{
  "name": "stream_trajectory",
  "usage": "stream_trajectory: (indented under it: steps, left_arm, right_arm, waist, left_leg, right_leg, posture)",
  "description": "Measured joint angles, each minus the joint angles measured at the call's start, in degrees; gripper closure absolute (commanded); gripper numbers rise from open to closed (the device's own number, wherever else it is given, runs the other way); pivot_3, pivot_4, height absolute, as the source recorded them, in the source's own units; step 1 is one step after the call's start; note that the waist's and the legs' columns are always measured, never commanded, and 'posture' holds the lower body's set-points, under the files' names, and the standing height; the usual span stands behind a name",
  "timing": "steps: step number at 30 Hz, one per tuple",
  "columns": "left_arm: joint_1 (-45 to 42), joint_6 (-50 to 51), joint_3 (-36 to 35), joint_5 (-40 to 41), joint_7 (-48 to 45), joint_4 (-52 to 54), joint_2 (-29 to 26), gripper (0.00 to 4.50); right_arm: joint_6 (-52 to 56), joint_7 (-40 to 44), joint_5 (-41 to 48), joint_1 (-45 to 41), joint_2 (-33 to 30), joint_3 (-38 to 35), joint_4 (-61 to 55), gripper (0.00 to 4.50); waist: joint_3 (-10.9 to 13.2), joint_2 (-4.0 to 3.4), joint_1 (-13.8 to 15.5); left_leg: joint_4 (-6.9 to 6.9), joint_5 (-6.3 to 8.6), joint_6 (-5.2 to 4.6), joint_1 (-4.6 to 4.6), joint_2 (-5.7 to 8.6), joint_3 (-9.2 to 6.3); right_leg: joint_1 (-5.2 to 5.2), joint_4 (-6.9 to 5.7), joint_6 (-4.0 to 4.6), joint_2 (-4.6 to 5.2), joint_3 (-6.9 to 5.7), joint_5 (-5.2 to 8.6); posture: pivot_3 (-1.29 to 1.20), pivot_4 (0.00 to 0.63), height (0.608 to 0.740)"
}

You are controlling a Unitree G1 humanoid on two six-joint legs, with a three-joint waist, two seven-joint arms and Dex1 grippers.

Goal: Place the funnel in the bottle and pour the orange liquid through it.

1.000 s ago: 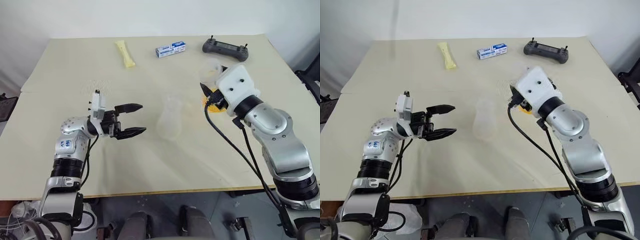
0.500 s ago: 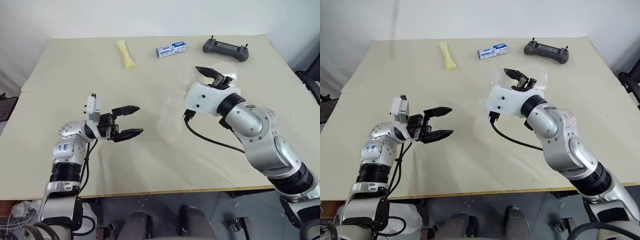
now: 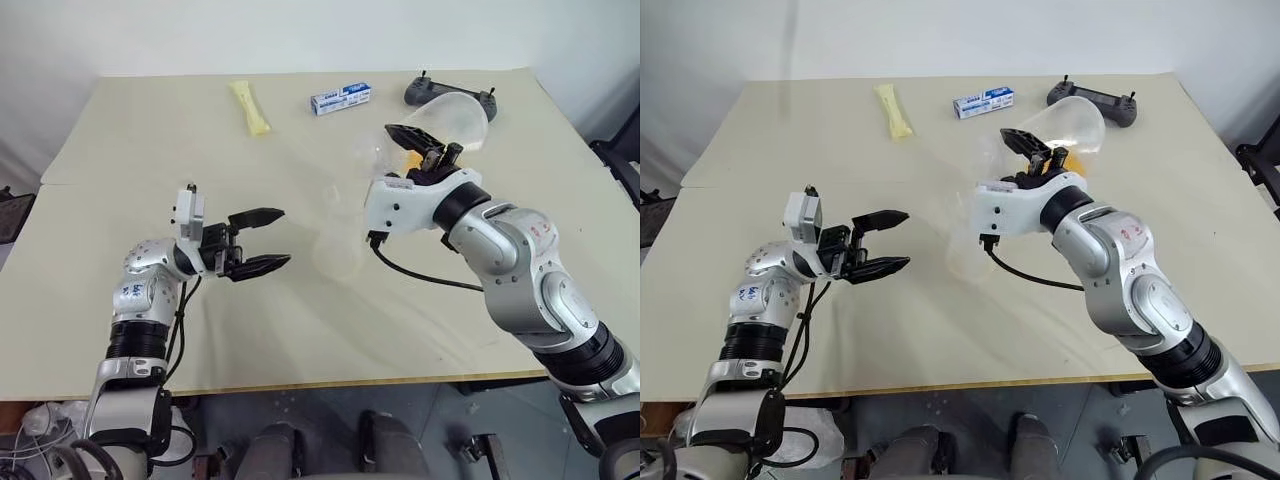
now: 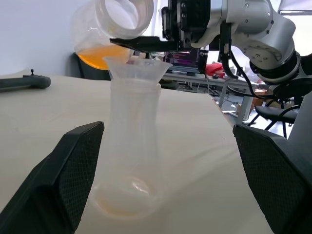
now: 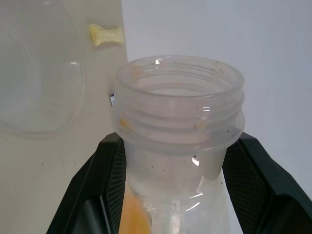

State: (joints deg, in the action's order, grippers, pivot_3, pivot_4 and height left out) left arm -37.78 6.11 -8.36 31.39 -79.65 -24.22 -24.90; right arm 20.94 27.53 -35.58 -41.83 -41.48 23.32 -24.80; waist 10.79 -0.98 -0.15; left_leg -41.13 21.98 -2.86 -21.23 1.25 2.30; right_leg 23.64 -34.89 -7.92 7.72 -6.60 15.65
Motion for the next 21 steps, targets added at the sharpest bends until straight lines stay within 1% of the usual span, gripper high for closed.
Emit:
stream_trajectory:
  steps: [5, 21]
  left_arm:
    - [-0.19, -0.04, -0.95, 0.96, -0.20, -1.27, 1.21, 0.00]
    - [-0.18, 0.18, -1.84, 1.25, -0.98, -1.28, 1.28, 0.00]
  right_arm:
    - [-3.45, 0.06, -2.94, 0.01, 0.02, -0.04, 1.76, 2.10]
    - [-14.06, 0.31, -10.36, 0.27, -0.62, -1.92, 5.36, 2.10]
  waist:
    - [0.00, 0.00, -0.08]
    - [0.00, 0.00, -0.08]
  left_leg:
    - [0.03, 0.00, 0.00, 0.00, -0.03, 0.00]
    - [0.02, 0.00, 0.00, 0.00, -0.03, 0.00]
  right_leg:
    - [0.01, 0.02, 0.00, -0.02, -0.01, 0.00]
    - [0.01, 0.02, 0.00, -0.02, -0.01, 0.00]
  posture:
    - [0.00, 0.150, 0.740]
    - [0.00, 0.150, 0.740]
